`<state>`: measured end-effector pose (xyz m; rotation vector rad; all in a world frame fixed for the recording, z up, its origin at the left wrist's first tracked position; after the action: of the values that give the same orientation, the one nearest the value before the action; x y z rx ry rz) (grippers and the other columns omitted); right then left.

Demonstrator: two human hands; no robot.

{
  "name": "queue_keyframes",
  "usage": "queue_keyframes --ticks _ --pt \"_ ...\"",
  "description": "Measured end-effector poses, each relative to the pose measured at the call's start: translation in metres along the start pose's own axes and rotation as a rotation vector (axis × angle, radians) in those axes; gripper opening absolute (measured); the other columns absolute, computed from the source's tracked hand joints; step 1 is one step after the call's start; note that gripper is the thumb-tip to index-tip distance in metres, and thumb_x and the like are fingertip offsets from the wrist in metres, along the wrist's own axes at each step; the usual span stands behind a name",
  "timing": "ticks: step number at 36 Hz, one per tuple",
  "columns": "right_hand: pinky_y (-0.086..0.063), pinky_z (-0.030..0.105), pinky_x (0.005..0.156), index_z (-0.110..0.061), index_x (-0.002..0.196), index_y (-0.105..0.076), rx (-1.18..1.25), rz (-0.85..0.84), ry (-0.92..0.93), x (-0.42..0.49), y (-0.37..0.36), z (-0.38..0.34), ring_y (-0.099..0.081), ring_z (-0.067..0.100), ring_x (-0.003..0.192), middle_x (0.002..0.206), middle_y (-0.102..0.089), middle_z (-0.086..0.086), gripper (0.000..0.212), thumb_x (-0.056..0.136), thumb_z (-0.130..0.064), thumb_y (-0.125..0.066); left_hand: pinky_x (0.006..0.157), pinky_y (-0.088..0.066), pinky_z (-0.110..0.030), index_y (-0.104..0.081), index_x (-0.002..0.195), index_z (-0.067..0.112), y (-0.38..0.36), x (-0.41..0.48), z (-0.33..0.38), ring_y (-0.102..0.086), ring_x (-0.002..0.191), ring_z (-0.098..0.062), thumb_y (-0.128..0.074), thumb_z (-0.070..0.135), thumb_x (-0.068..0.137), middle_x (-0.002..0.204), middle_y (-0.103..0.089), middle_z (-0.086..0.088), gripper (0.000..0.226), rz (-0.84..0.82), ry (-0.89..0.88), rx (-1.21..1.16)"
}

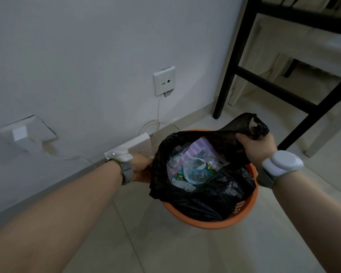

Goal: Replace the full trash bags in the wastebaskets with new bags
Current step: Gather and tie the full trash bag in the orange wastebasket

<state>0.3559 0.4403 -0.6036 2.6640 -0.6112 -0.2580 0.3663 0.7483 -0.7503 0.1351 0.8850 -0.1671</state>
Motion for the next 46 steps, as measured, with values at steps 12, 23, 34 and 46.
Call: queue_keyframes --ticks 12,23,34,46 --pt "-0.044 0.034 0.073 -0.015 0.092 -0.057 0.028 0.008 0.022 -0.001 -0.001 0.002 -0.055 0.021 0.077 0.077 -0.057 -0.004 0.008 0.088 -0.018 -0.063 0.047 -0.049 -0.030 -0.049 0.086 0.002 0.015 -0.016 0.029 -0.049 0.062 -0.022 -0.033 0.004 0.099 0.072 -0.050 -0.011 0.021 0.225 -0.104 -0.127" --pt "-0.042 0.026 0.057 -0.018 0.070 -0.057 -0.004 0.004 0.040 -0.001 0.004 -0.004 -0.056 0.013 0.059 0.066 -0.058 -0.001 0.019 0.088 -0.017 -0.062 0.040 -0.042 -0.019 -0.052 0.069 0.014 0.018 -0.041 0.083 -0.041 0.048 -0.013 -0.049 0.030 0.095 0.060 -0.044 -0.003 0.031 0.212 -0.308 -0.122" --pt "-0.045 0.030 0.054 -0.007 0.085 -0.067 -0.071 -0.054 0.114 0.007 0.041 -0.068 -0.053 0.018 0.051 0.072 -0.068 0.006 0.021 0.091 -0.025 -0.060 0.078 -0.053 -0.033 -0.068 0.085 0.017 -0.004 -0.116 0.170 -0.060 0.071 -0.014 -0.055 0.011 0.092 0.074 -0.063 0.003 0.016 0.181 -0.750 0.511" --pt "-0.044 0.026 0.058 -0.012 0.114 -0.059 0.161 -0.401 0.185 -0.031 0.020 -0.129 -0.051 0.014 0.057 0.075 -0.067 0.005 0.026 0.089 -0.014 -0.060 0.079 -0.055 -0.033 -0.059 0.103 0.012 -0.077 -0.201 0.202 -0.067 0.076 -0.018 -0.037 0.007 0.098 0.080 -0.070 -0.004 0.022 -0.294 -0.914 -0.196"
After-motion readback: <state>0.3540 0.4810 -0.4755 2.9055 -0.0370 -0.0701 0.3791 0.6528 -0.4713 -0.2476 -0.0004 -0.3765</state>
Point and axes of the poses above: each hand's wrist, its own x-axis towards the middle knuckle, its own y-axis out of the back of the hand, z = x × y, the point moved 8 cm from there along x, towards the middle knuckle
